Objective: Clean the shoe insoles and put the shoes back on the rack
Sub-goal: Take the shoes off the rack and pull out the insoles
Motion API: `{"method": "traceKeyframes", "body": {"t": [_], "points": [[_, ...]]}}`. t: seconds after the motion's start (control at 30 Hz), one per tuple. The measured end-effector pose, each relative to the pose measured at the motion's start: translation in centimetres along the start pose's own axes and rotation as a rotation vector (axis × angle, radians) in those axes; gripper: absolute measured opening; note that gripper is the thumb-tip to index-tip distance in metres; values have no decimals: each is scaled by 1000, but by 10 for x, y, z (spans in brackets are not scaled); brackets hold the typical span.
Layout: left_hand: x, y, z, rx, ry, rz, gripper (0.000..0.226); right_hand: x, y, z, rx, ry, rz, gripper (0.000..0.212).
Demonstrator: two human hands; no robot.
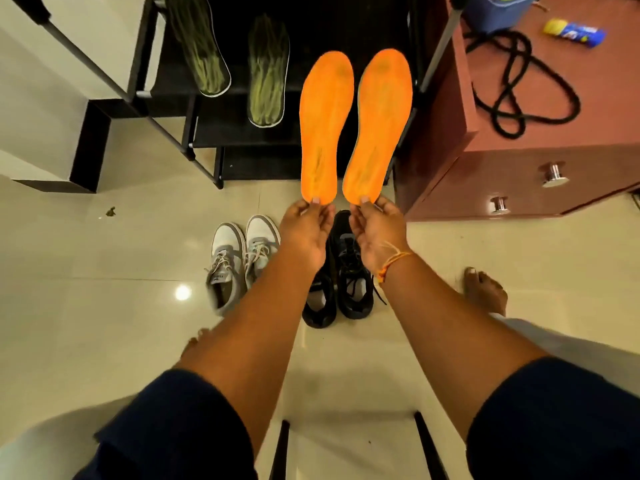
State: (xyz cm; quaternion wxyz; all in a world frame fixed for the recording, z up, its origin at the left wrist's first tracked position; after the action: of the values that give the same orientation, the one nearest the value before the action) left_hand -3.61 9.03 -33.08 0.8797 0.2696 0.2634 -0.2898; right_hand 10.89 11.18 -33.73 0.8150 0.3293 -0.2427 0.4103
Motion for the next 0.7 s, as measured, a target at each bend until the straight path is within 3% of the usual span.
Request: {"method": "traceKeyframes", "body": {"t": [0.2, 0.37, 0.7], "points": [[102, -113, 48, -116, -119, -13, 9, -106, -86, 67, -130, 186, 10, 9], [163, -207, 78, -360, -235, -75, 24, -174, -161, 95, -263, 311, 197, 10], [217, -261, 88, -465, -350, -129, 23, -236, -210, 105, -318, 506, 326, 15]]}}
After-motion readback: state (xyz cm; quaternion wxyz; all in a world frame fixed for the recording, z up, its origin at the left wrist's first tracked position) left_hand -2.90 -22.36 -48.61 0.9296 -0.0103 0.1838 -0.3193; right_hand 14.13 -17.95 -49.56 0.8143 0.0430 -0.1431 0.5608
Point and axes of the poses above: each hand's wrist, its own z-axis away from the middle knuckle, its own y-axis out of the palm, x = y × z, the point moved 10 cm from there along -z, towards the middle knuckle, and after that the axes turned 1 degree about -x, right-handed, at the moved point
